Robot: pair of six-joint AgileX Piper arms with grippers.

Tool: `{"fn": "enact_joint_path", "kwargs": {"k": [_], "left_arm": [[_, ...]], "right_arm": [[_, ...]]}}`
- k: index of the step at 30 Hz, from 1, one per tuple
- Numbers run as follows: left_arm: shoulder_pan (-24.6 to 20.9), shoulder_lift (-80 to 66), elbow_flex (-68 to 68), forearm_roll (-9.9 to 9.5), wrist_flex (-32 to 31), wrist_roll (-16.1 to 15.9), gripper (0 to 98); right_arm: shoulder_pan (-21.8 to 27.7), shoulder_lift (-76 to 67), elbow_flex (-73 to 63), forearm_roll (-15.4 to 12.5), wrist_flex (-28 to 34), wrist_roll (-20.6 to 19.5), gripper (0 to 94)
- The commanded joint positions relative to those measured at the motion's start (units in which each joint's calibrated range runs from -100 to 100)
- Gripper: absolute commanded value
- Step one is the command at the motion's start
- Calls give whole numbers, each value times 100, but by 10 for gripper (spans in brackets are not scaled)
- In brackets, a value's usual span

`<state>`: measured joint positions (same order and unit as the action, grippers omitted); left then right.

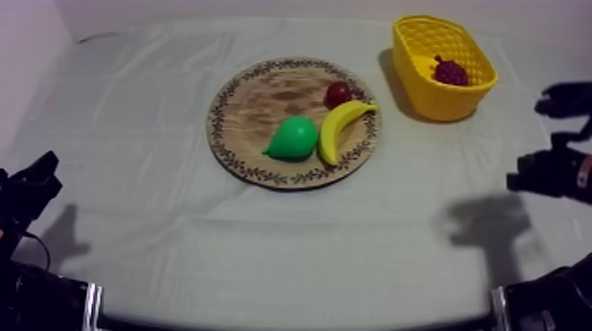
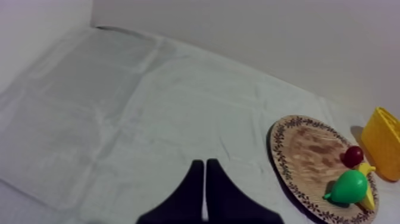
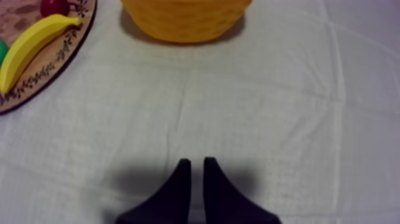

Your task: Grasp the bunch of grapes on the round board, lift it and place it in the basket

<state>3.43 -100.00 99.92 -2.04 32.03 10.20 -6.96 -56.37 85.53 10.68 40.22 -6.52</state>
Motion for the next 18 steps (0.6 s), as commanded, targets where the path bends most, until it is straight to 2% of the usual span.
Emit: {"fn": "enact_joint_path", "kwargs": {"k": [1,12,18], "left_arm": [[1,0,-3,2,-2,-2,1],[1,0,-3,2,-2,-1,1],[1,0,-3,2,-2,-1,1]], "right_arm": [[78,-1295,578,-90,54,156,37],[556,-3291,1099,-828,485,1024,7],[678,-3852,1204,-1030,497,1196,3]]}}
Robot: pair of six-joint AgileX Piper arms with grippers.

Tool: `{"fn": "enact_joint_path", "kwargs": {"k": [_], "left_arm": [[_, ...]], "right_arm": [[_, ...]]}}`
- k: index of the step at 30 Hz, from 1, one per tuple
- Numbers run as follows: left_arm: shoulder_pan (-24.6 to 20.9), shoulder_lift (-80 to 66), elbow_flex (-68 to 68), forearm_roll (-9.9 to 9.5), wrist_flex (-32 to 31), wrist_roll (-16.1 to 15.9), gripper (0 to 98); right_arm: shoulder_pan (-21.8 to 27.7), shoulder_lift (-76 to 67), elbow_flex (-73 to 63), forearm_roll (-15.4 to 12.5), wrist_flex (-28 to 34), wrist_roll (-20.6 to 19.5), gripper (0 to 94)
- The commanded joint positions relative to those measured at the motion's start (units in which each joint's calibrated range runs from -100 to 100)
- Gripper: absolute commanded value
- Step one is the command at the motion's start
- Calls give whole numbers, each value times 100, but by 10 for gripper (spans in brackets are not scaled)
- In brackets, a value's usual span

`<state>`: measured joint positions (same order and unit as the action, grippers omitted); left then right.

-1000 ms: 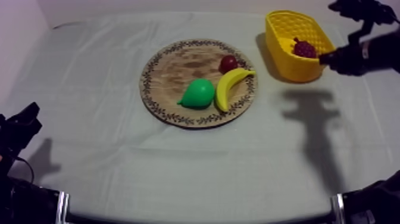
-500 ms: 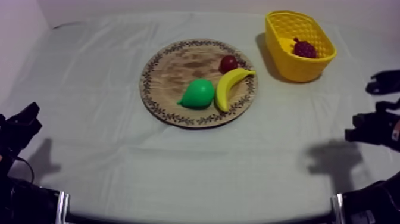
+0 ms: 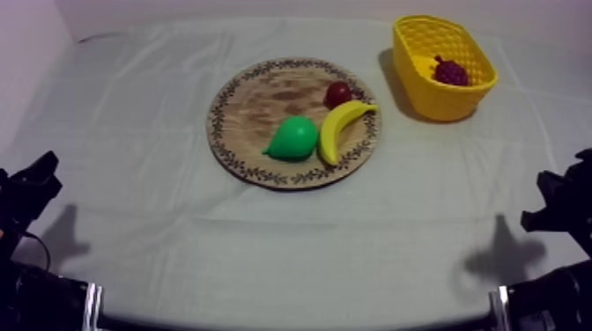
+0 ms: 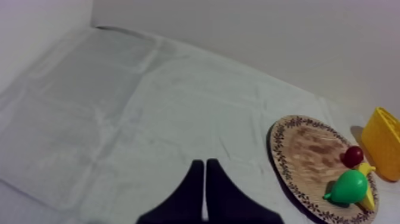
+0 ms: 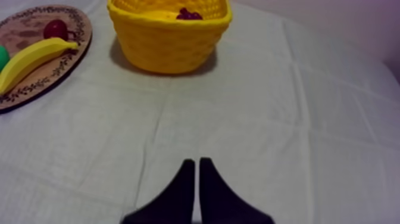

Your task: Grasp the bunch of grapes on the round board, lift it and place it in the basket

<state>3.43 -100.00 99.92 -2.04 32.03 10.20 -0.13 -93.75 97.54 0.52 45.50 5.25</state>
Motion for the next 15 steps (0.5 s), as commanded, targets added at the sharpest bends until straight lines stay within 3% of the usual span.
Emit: {"fn": "enact_joint_path", "kwargs": {"k": [1,15], "left_arm": [[1,0,-3,2,-2,-1,1],[1,0,-3,2,-2,-2,1]], "right_arm": [[-1,-137,10,-23,-31,2,3],[3,-192,117,-116,-333,-227,3]]}}
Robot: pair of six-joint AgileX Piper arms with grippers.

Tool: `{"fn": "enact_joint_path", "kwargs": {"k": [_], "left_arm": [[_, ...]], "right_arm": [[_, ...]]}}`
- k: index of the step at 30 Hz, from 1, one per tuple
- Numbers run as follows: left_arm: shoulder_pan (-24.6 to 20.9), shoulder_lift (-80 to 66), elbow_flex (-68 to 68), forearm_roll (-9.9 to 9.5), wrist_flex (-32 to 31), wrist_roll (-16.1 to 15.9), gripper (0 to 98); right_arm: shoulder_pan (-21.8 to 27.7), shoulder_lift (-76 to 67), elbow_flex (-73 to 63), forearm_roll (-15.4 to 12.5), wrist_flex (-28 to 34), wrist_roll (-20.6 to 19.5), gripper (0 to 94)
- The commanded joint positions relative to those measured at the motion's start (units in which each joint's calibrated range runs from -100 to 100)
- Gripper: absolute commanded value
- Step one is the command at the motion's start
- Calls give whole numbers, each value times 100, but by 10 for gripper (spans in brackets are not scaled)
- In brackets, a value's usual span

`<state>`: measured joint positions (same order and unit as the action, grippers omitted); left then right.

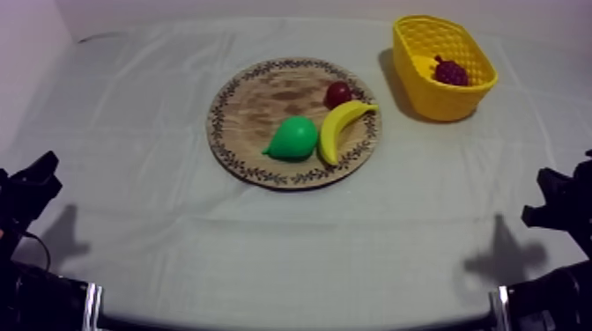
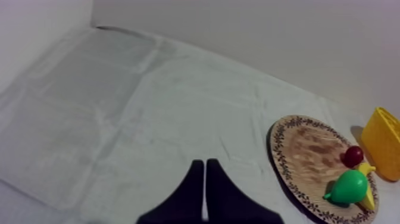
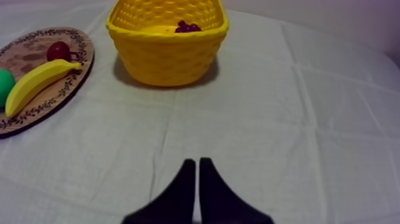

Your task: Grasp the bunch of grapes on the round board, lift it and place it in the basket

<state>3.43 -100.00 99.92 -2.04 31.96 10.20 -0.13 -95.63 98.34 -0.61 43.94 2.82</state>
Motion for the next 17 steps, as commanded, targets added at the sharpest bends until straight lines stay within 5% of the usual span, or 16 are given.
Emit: {"fn": "enact_joint_path", "kwargs": {"k": [1,17], "left_arm": [[1,0,-3,2,5,0,1],[1,0,-3,2,5,-1,1]], "right_arm": [[1,-3,69,-9,-305,19,3],[-86,-4,144,-20,-579,-247,3]]}}
